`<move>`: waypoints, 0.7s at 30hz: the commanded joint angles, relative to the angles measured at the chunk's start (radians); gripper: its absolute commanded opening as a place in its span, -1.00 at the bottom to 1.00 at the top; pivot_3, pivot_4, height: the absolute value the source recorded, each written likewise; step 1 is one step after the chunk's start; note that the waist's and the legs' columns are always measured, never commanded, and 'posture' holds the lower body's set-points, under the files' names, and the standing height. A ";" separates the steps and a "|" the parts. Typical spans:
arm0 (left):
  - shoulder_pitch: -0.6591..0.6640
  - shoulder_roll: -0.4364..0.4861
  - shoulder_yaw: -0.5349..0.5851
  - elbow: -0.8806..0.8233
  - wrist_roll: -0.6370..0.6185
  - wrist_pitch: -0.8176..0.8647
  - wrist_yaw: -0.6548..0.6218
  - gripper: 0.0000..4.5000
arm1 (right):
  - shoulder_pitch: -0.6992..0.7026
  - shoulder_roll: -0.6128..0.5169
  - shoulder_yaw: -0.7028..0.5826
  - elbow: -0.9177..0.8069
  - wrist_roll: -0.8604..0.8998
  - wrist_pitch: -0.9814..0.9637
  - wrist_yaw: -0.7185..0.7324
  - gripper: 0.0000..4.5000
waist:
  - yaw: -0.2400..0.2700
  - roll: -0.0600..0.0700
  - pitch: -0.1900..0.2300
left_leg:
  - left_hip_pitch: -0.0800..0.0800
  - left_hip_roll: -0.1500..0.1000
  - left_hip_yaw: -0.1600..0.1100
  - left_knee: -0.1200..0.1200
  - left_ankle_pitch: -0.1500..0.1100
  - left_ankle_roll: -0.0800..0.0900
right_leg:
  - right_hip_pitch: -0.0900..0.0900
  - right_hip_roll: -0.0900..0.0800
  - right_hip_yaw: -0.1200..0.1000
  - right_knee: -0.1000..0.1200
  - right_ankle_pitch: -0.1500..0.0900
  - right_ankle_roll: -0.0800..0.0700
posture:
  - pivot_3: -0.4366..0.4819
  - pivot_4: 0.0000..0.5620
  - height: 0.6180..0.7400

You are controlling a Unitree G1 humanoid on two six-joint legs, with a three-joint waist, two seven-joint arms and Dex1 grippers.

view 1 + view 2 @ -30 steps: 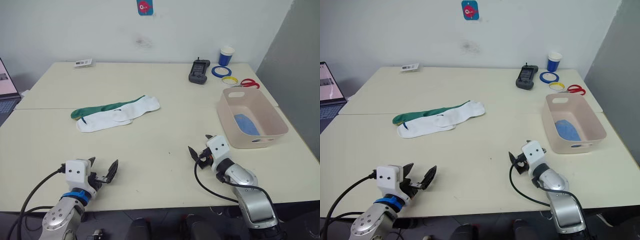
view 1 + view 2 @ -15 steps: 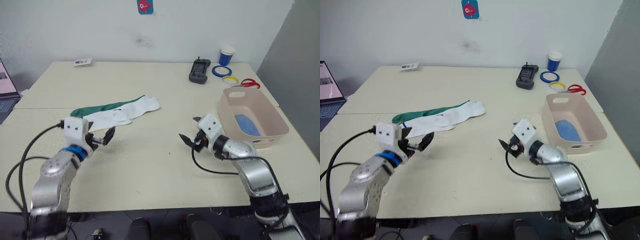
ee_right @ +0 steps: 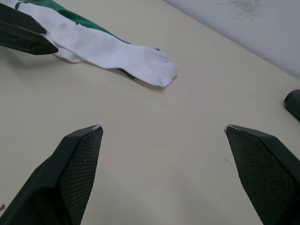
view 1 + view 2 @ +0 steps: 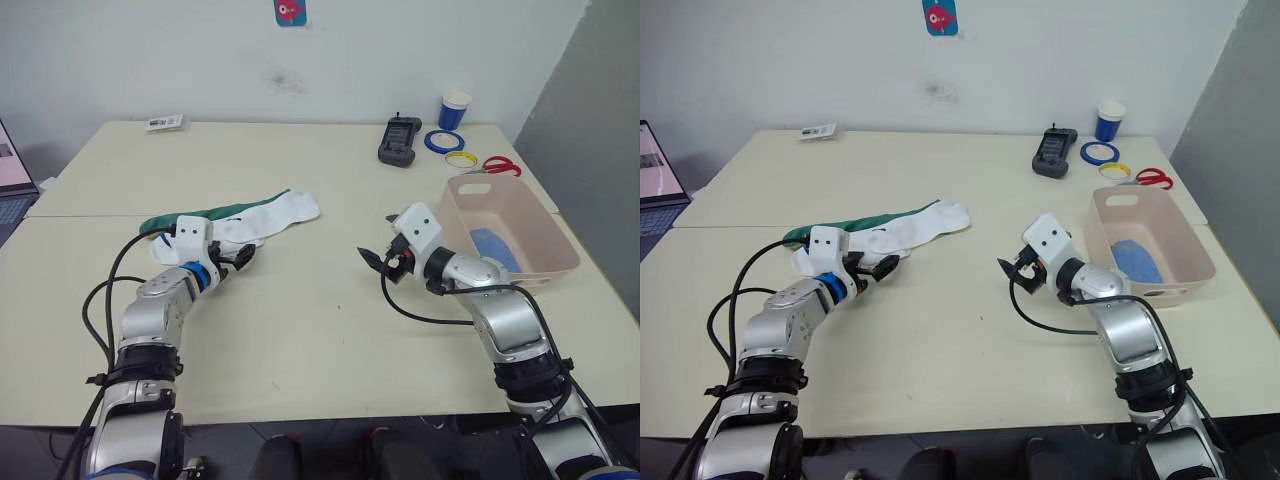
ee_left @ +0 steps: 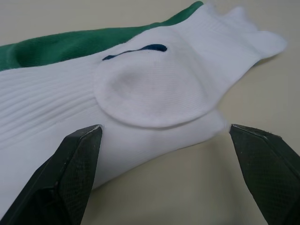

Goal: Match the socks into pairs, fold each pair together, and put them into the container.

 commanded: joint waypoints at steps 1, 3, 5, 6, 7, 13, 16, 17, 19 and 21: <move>-0.038 0.008 -0.012 0.026 0.032 -0.078 -0.010 1.00 | 0.016 -0.008 -0.028 -0.075 0.015 0.011 -0.014 0.99 | 0.000 0.000 0.000 | 0.000 0.000 0.000 0.000 0.000 0.000 | 0.000 0.000 0.000 0.000 -0.001 0.001 | -0.05 -0.47 1.00; -0.048 0.005 -0.009 0.042 0.032 -0.093 -0.014 1.00 | 0.028 -0.013 -0.030 -0.088 0.016 0.019 -0.016 0.99 | 0.000 0.000 0.000 | 0.000 0.000 0.000 0.000 0.000 0.000 | 0.000 0.000 0.000 0.000 -0.001 0.001 | -0.05 -0.47 1.00; -0.060 0.005 -0.010 0.058 0.033 -0.100 -0.021 1.00 | 0.035 -0.016 -0.032 -0.097 0.017 0.025 -0.017 0.99 | 0.000 0.000 0.000 | 0.000 0.000 0.000 0.000 0.000 0.000 | 0.000 0.000 0.000 0.000 -0.001 0.001 | -0.05 -0.47 1.00; -0.064 0.005 -0.010 0.066 0.032 -0.100 -0.024 1.00 | 0.037 -0.016 -0.032 -0.100 0.017 0.027 -0.018 0.99 | 0.000 0.000 0.000 | 0.000 0.000 0.000 0.000 0.000 0.000 | 0.000 0.000 0.001 0.000 -0.001 0.001 | -0.05 -0.47 1.00; -0.069 0.004 -0.009 0.074 0.031 -0.103 -0.025 1.00 | 0.037 -0.016 -0.032 -0.102 0.018 0.030 -0.019 0.99 | 0.000 0.000 0.000 | 0.000 0.000 0.000 0.000 0.000 0.000 | 0.000 0.000 0.001 0.000 -0.001 0.001 | -0.05 -0.47 1.00; -0.104 -0.006 0.008 0.102 0.015 -0.136 -0.037 0.16 | 0.027 -0.014 -0.029 -0.097 0.019 0.031 -0.029 1.00 | 0.001 0.000 0.000 | 0.000 0.000 0.000 0.000 0.000 0.000 | 0.000 0.000 0.000 0.000 -0.001 0.001 | -0.05 -0.47 1.00; -0.113 -0.005 0.005 0.109 0.017 -0.140 -0.041 -0.26 | 0.027 -0.012 -0.025 -0.095 0.020 0.029 -0.030 1.00 | 0.000 0.000 0.000 | 0.000 0.000 0.000 0.000 0.000 0.000 | 0.000 0.000 0.001 0.000 -0.001 0.002 | -0.05 -0.47 1.00; -0.116 -0.007 0.004 0.111 0.017 -0.142 -0.041 -0.42 | 0.026 -0.012 -0.024 -0.094 0.020 0.028 -0.029 1.00 | 0.000 0.000 0.000 | 0.000 0.000 0.000 0.000 0.000 0.000 | 0.000 0.000 0.001 0.000 -0.001 0.002 | -0.05 -0.47 1.00; -0.118 -0.011 0.003 0.111 0.016 -0.145 -0.045 -0.72 | 0.026 -0.011 -0.020 -0.092 0.018 0.024 -0.028 1.00 | 0.000 0.000 0.000 | 0.000 0.000 0.001 0.000 0.000 0.000 | 0.000 0.000 0.000 0.000 -0.001 0.002 | -0.05 -0.47 1.00; -0.102 -0.024 -0.001 0.069 -0.008 -0.122 -0.076 -0.98 | 0.030 -0.014 -0.016 -0.091 0.015 0.018 -0.026 1.00 | 0.000 0.000 0.000 | 0.000 0.000 0.001 0.000 0.000 0.000 | 0.000 0.000 0.000 0.000 -0.001 0.002 | -0.05 -0.47 1.00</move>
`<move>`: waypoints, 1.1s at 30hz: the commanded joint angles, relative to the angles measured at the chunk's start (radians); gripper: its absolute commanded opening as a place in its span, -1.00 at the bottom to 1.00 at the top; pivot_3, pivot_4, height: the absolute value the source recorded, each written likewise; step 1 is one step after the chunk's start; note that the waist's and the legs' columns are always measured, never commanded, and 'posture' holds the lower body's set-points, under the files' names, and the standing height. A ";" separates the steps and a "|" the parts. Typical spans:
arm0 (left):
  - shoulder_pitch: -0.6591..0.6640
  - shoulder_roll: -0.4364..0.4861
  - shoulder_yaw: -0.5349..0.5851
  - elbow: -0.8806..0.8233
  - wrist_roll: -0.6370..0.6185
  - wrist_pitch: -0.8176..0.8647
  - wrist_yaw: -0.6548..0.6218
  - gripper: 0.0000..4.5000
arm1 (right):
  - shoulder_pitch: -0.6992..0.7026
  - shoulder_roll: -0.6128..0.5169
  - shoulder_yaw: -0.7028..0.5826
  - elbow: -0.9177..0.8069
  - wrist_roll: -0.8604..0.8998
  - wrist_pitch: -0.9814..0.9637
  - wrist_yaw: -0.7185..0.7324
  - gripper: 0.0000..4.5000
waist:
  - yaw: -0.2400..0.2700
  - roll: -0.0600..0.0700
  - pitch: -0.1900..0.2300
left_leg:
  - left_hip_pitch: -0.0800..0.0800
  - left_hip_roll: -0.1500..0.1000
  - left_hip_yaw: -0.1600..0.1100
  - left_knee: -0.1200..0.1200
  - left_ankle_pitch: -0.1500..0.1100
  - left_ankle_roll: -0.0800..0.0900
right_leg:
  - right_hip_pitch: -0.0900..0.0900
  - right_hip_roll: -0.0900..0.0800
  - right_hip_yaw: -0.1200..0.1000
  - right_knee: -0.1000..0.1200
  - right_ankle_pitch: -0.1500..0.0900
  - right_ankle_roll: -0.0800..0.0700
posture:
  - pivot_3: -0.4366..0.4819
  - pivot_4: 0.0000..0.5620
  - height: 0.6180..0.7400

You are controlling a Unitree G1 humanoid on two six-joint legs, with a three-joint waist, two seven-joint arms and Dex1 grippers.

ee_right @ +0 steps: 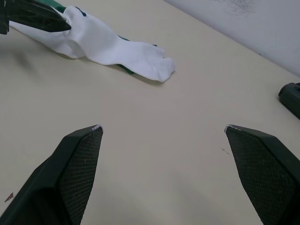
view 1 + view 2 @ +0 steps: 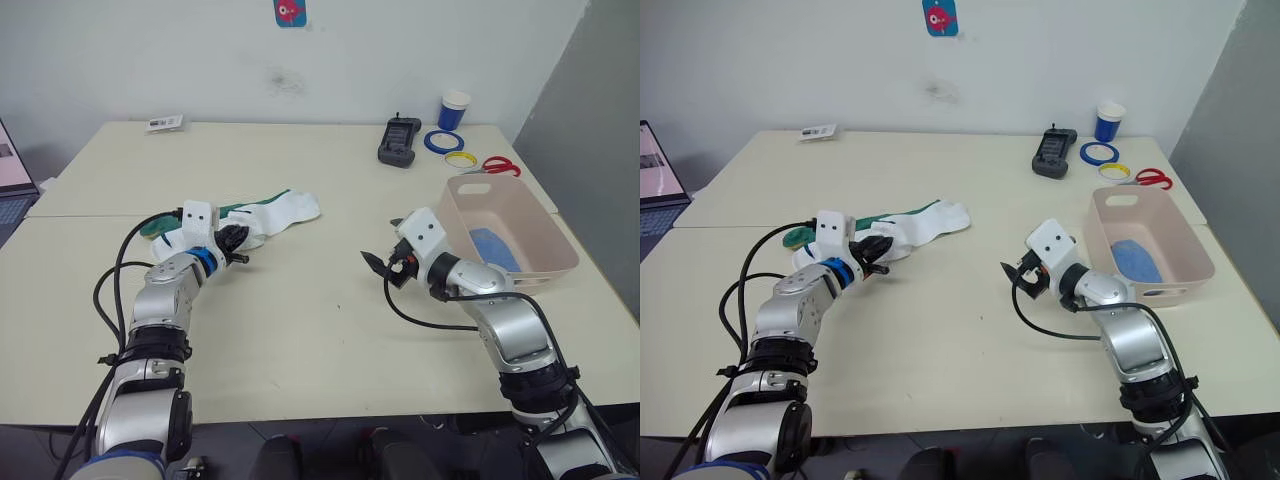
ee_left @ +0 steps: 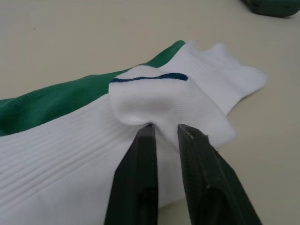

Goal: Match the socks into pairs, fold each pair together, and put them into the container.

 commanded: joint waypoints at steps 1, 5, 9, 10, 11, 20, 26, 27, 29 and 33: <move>0.005 -0.021 0.006 -0.091 -0.054 0.033 -0.053 -0.98 | -0.009 -0.006 -0.014 -0.034 0.009 -0.018 -0.003 1.00 | 0.000 0.000 0.000 | 0.000 0.000 0.000 0.000 0.000 0.000 | 0.000 0.000 0.000 0.000 0.000 0.000 | -0.05 -0.47 1.00; 0.094 -0.029 -0.036 -0.310 -0.152 0.226 -0.152 -0.98 | 0.001 -0.011 -0.016 -0.028 0.009 -0.024 0.001 1.00 | -0.001 0.000 0.000 | 0.000 0.000 0.000 0.000 0.000 0.000 | 0.000 0.000 0.001 0.000 0.000 0.000 | -0.05 -0.47 1.00; 0.167 -0.017 -0.055 -0.502 -0.246 0.388 -0.200 -0.98 | 0.001 -0.013 -0.023 -0.012 0.011 -0.028 -0.002 1.00 | -0.002 0.000 0.000 | 0.000 0.000 -0.001 0.000 0.000 0.000 | 0.000 0.000 0.001 0.000 0.000 0.000 | -0.05 -0.47 1.00; 0.190 -0.002 -0.064 -0.565 -0.279 0.438 -0.220 -0.98 | -0.002 -0.015 -0.027 -0.001 0.012 -0.033 0.001 1.00 | -0.002 0.000 0.000 | 0.000 0.001 -0.001 0.000 0.000 0.000 | 0.000 0.000 0.001 0.000 0.000 0.000 | -0.05 -0.47 1.00; 0.220 0.020 -0.072 -0.641 -0.325 0.500 -0.247 -0.98 | -0.008 -0.020 -0.031 0.015 0.013 -0.042 0.006 1.00 | -0.004 0.000 0.000 | 0.001 0.000 -0.001 0.000 0.000 0.000 | 0.000 0.000 0.001 0.001 0.000 0.000 | -0.05 -0.47 1.00; 0.425 0.241 0.026 -0.983 -0.666 0.816 -0.380 -0.98 | -0.041 -0.058 -0.049 0.100 0.030 -0.105 0.053 1.00 | -0.006 0.001 0.001 | 0.002 0.001 -0.002 0.000 0.000 0.000 | 0.000 0.000 0.003 0.000 0.000 0.000 | -0.05 -0.47 1.00; 0.644 0.402 0.111 -1.056 -0.731 0.846 -0.465 -0.98 | -0.051 -0.054 -0.034 0.140 0.048 -0.119 0.088 1.00 | -0.010 0.001 0.001 | 0.002 0.001 -0.002 -0.001 0.000 0.000 | 0.000 0.000 0.003 -0.001 -0.001 0.000 | -0.05 -0.47 1.00; 0.658 0.403 0.105 -1.040 -0.683 0.787 -0.457 -0.98 | -0.058 -0.051 -0.031 0.154 0.049 -0.123 0.092 1.00 | -0.008 0.002 0.001 | 0.002 0.001 -0.002 -0.001 0.000 0.000 | 0.000 0.000 0.003 -0.001 -0.001 0.000 | -0.05 -0.47 1.00; 0.640 0.366 0.101 -0.983 -0.608 0.686 -0.405 -0.98 | -0.073 -0.048 -0.021 0.180 0.043 -0.137 0.101 1.00 | -0.003 0.002 0.001 | 0.002 0.001 -0.002 -0.001 0.000 0.000 | 0.000 0.000 0.002 0.000 -0.001 -0.001 | -0.05 -0.47 1.00; 0.573 0.288 0.037 -0.876 -0.431 0.480 -0.333 -0.81 | -0.086 -0.038 -0.011 0.196 0.040 -0.150 0.112 1.00 | 0.003 0.002 0.001 | 0.002 0.000 -0.002 -0.001 0.000 0.000 | 0.000 0.000 0.002 -0.001 -0.001 -0.001 | -0.05 -0.47 1.00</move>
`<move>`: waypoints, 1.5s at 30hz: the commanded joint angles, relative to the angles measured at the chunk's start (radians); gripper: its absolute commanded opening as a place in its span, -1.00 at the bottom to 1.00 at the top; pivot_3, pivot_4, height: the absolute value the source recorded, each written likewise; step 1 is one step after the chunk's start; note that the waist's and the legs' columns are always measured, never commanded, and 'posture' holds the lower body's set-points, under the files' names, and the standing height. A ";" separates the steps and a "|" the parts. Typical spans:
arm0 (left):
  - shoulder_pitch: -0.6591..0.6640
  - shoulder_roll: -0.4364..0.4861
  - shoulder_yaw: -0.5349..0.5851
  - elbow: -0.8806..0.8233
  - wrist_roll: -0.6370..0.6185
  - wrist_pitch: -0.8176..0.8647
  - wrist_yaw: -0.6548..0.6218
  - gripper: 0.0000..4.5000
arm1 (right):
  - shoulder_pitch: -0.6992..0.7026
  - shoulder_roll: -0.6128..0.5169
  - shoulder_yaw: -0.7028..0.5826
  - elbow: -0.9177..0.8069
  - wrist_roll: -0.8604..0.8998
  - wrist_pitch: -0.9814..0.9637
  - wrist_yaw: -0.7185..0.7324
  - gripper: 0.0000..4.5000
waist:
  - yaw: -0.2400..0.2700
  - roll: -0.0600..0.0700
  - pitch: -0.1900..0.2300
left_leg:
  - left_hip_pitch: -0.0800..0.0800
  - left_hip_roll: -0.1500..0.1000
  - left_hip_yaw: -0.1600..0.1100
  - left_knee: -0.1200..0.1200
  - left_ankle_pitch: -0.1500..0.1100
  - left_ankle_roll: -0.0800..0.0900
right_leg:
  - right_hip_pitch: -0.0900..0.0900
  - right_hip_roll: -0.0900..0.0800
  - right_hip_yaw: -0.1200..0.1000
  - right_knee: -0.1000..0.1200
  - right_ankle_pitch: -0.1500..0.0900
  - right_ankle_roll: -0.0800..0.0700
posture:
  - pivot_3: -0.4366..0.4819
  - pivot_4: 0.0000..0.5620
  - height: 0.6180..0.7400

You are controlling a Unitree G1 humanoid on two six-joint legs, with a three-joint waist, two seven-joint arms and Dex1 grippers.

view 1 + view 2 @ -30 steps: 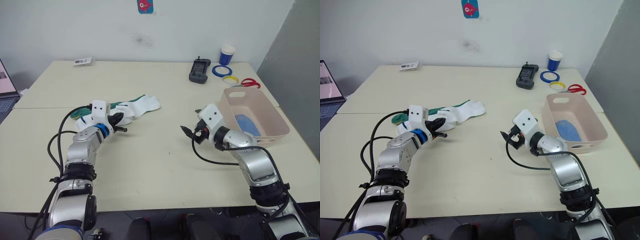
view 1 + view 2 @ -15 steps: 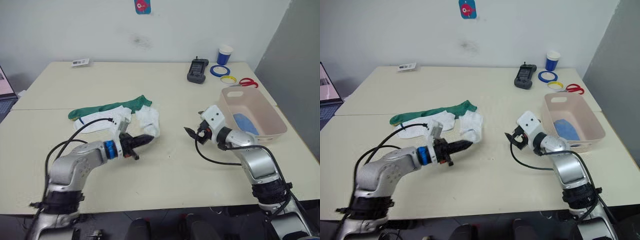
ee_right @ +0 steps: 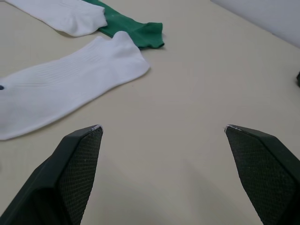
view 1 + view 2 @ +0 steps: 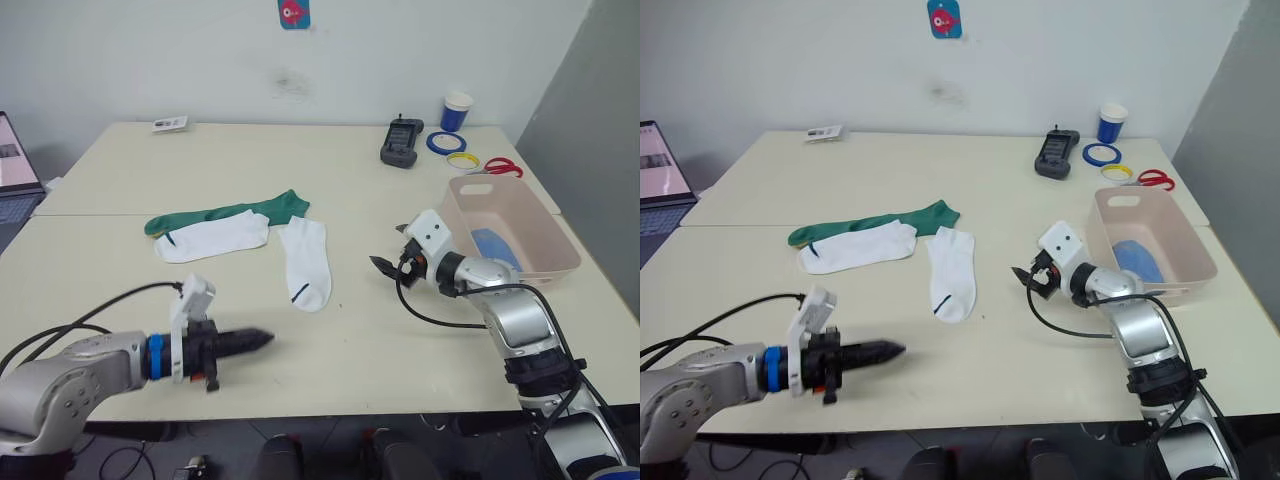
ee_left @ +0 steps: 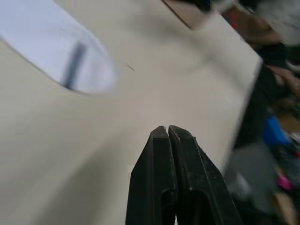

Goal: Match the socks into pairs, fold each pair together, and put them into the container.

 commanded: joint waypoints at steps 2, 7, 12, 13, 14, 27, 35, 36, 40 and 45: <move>-0.032 -0.042 -0.095 0.043 0.191 -0.246 0.023 -0.60 | -0.021 0.004 -0.006 -0.022 0.009 -0.031 0.009 1.00 | -0.001 0.000 0.000 | -0.001 0.000 0.001 0.000 0.000 0.000 | 0.000 0.000 0.002 -0.001 0.000 0.000 | -0.05 -0.47 1.00; -0.082 -0.124 -0.235 0.069 0.354 -0.414 0.071 0.14 | -0.012 0.001 -0.003 -0.051 0.010 -0.017 0.011 1.00 | -0.001 0.000 0.000 | -0.002 0.001 0.002 0.000 0.000 0.000 | -0.001 -0.002 0.003 -0.001 -0.001 0.001 | -0.05 -0.47 1.00; -0.146 -0.158 -0.348 0.152 0.491 -0.489 0.103 0.41 | 0.005 -0.017 -0.016 -0.081 0.010 0.001 0.009 1.00 | -0.002 0.000 0.000 | -0.001 0.000 0.001 0.000 0.000 0.001 | -0.001 0.000 0.002 0.000 -0.001 0.001 | -0.05 -0.47 1.00; -0.157 -0.160 -0.367 0.173 0.518 -0.504 0.105 0.41 | 0.009 -0.020 -0.018 -0.087 0.010 0.005 0.007 1.00 | -0.003 0.000 0.000 | -0.001 0.000 0.001 0.000 0.000 0.001 | -0.001 0.000 0.002 0.000 -0.001 0.001 | -0.05 -0.47 1.00; -0.163 -0.159 -0.383 0.187 0.537 -0.515 0.100 0.41 | 0.012 -0.023 -0.019 -0.092 0.010 0.008 0.005 1.00 | -0.005 0.000 0.000 | 0.000 0.000 0.001 0.000 0.000 0.001 | -0.001 0.000 0.002 0.000 -0.001 0.001 | -0.05 -0.47 1.00; -0.225 -0.192 -0.439 0.304 0.638 -0.594 0.068 -0.96 | 0.045 -0.039 -0.035 -0.155 0.013 0.049 -0.022 1.00 | -0.004 0.000 0.000 | -0.001 0.000 0.002 0.000 0.000 0.001 | -0.001 0.000 0.002 0.000 -0.001 0.001 | -0.05 -0.47 1.00; -0.158 -0.141 -0.424 0.058 0.423 -0.399 -0.100 -0.99 | 0.047 -0.047 -0.046 -0.158 0.025 0.048 -0.012 1.00 | -0.005 0.000 0.000 | -0.001 0.000 0.001 0.000 0.000 0.001 | -0.001 0.000 0.002 0.000 -0.001 0.001 | -0.05 -0.47 1.00; -0.150 -0.126 -0.435 0.010 0.388 -0.347 -0.125 -0.99 | 0.050 -0.055 -0.052 -0.160 0.029 0.048 -0.006 1.00 | -0.005 -0.001 0.000 | -0.001 0.000 0.001 0.000 0.000 0.001 | -0.001 0.000 0.002 0.000 -0.001 0.001 | -0.05 -0.47 1.00; -0.175 -0.130 -0.469 -0.092 0.274 -0.180 -0.146 -0.99 | 0.056 -0.083 -0.083 -0.154 0.052 0.053 0.011 1.00 | -0.004 0.000 0.000 | -0.001 0.000 0.001 0.000 0.000 0.001 | 0.000 0.000 0.002 0.000 -0.001 0.001 | -0.05 -0.47 1.00; -0.240 -0.196 -0.555 -0.058 0.275 -0.129 -0.139 -0.90 | 0.061 -0.121 -0.102 -0.124 0.046 0.038 0.011 1.00 | -0.003 0.000 0.000 | -0.001 -0.001 0.001 0.001 0.000 0.001 | 0.000 0.001 0.002 -0.001 -0.001 0.002 | -0.05 -0.47 1.00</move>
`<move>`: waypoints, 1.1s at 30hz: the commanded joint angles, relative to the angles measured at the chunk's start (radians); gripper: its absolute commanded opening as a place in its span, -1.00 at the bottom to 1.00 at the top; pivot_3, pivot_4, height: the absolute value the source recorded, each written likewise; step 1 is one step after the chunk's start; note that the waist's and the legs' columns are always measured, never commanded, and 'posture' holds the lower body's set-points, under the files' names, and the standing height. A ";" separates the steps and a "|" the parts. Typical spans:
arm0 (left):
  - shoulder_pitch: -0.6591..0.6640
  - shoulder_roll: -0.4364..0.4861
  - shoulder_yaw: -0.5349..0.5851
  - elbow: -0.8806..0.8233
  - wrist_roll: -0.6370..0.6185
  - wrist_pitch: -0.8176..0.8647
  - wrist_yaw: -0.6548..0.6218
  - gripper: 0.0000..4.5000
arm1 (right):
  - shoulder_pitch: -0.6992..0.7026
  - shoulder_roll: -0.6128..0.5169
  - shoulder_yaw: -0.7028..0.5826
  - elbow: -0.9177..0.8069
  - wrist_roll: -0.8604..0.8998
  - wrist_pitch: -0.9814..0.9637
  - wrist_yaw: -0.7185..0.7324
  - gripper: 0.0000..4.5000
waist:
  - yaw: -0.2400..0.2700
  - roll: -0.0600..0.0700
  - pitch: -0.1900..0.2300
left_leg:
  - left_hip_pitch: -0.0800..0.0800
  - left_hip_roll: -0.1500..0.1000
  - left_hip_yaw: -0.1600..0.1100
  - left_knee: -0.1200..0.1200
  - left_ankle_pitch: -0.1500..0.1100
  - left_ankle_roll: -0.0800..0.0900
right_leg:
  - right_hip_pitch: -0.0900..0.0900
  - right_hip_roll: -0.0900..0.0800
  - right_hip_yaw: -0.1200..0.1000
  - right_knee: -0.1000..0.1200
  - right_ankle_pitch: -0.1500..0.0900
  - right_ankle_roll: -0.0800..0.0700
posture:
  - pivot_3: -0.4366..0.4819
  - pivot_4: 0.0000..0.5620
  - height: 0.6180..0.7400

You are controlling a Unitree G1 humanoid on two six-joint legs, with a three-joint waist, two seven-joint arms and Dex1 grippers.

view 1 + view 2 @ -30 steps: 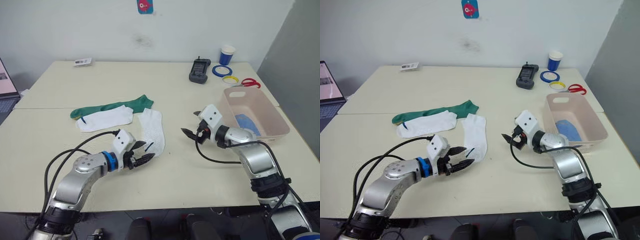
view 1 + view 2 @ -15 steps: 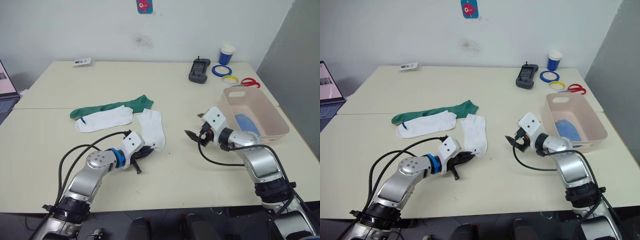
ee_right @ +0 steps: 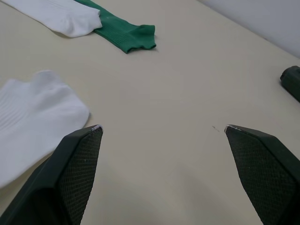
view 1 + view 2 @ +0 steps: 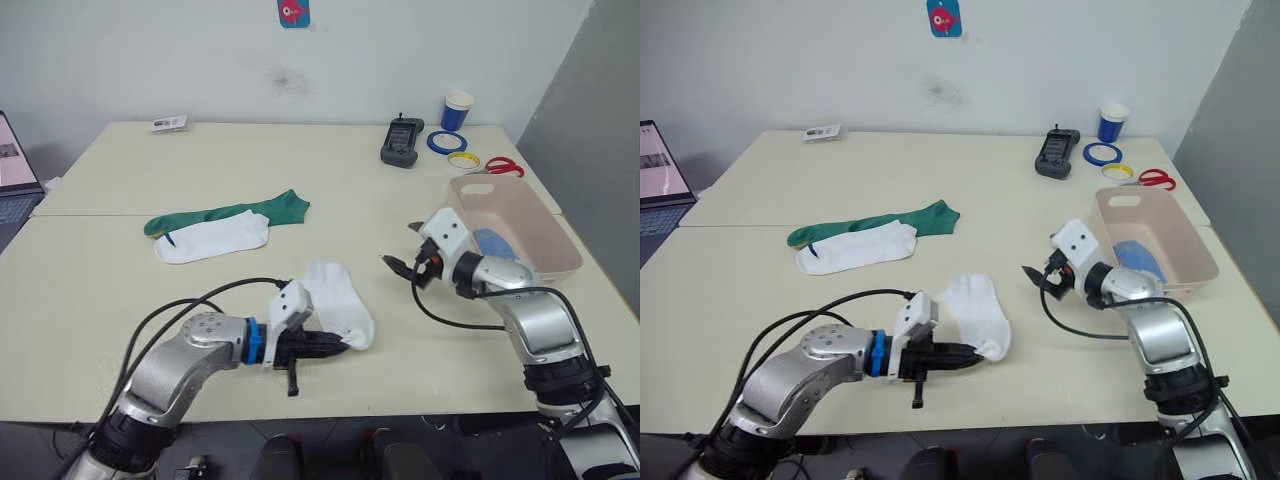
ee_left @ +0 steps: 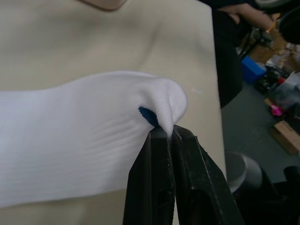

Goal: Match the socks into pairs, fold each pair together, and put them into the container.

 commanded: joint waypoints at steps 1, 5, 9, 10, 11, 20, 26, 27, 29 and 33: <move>-0.027 0.010 -0.048 0.016 0.011 -0.006 -0.025 -0.79 | 0.000 -0.023 -0.036 -0.011 0.007 -0.013 -0.002 1.00 | -0.003 0.000 0.000 | 0.000 0.000 0.000 0.000 0.000 0.000 | 0.000 0.000 0.000 0.000 0.000 0.000 | -0.05 -0.47 1.00; -0.042 0.082 -0.037 0.024 -0.027 0.007 -0.112 -0.23 | 0.020 -0.036 -0.045 -0.029 0.023 -0.001 0.006 1.00 | -0.006 0.000 0.000 | 0.001 0.002 -0.001 0.000 0.000 0.000 | 0.000 0.004 0.000 0.001 0.000 0.000 | -0.05 -0.47 1.00; -0.098 0.131 0.050 0.087 -0.084 0.024 -0.166 0.35 | 0.090 -0.068 -0.068 -0.094 0.074 0.048 0.051 1.00 | -0.001 0.000 0.000 | 0.001 0.002 -0.001 -0.001 0.000 0.000 | 0.000 0.005 -0.001 0.002 0.000 -0.001 | -0.05 -0.47 1.00; -0.125 0.138 0.071 0.136 -0.075 0.008 -0.168 0.51 | 0.116 -0.081 -0.084 -0.127 0.109 0.088 0.068 1.00 | 0.001 0.000 0.000 | 0.001 0.002 -0.001 0.000 0.000 0.000 | 0.000 0.005 -0.001 0.001 0.000 -0.001 | -0.05 -0.47 1.00; -0.154 0.140 0.082 0.199 -0.044 -0.030 -0.161 0.65 | 0.141 -0.089 -0.104 -0.163 0.155 0.147 0.085 1.00 | 0.001 0.000 0.000 | 0.000 0.001 -0.001 0.000 0.000 0.000 | 0.000 0.005 -0.001 0.001 0.000 -0.001 | -0.05 -0.47 1.00; -0.381 -0.027 0.077 0.785 0.236 -0.418 -0.020 0.97 | 0.388 -0.165 -0.108 -0.493 0.492 0.518 0.153 1.00 | 0.005 0.000 0.000 | -0.001 0.000 -0.001 0.000 0.000 0.000 | 0.000 0.006 0.000 -0.001 -0.001 -0.001 | -0.05 -0.47 1.00; -0.412 -0.119 0.080 0.907 0.302 -0.497 -0.006 0.97 | 0.409 -0.165 0.055 -0.526 0.431 0.522 0.066 1.00 | -0.001 0.000 0.000 | 0.000 0.001 0.000 0.001 0.000 0.000 | 0.000 0.006 -0.001 0.001 0.000 0.000 | -0.05 -0.47 1.00; -0.412 -0.125 0.080 0.914 0.307 -0.501 -0.009 0.90 | 0.406 -0.171 0.084 -0.522 0.412 0.506 0.062 1.00 | -0.001 0.000 0.000 | 0.000 0.001 0.000 0.000 0.000 0.000 | 0.000 0.006 -0.002 0.001 0.000 0.000 | -0.05 -0.47 1.00; -0.410 -0.128 0.077 0.920 0.321 -0.516 -0.019 0.71 | 0.404 -0.168 0.116 -0.510 0.392 0.486 0.051 0.92 | -0.002 -0.001 0.000 | 0.000 0.001 0.000 0.000 0.000 0.000 | 0.000 0.006 -0.001 0.001 0.000 0.000 | -0.05 -0.47 1.00; -0.394 -0.119 0.083 0.877 0.314 -0.497 -0.057 0.18 | 0.412 -0.176 0.122 -0.502 0.379 0.457 0.047 0.42 | -0.002 -0.001 0.000 | 0.000 0.001 0.000 0.000 0.000 0.000 | 0.000 0.007 -0.001 0.000 0.000 0.000 | -0.05 -0.47 1.00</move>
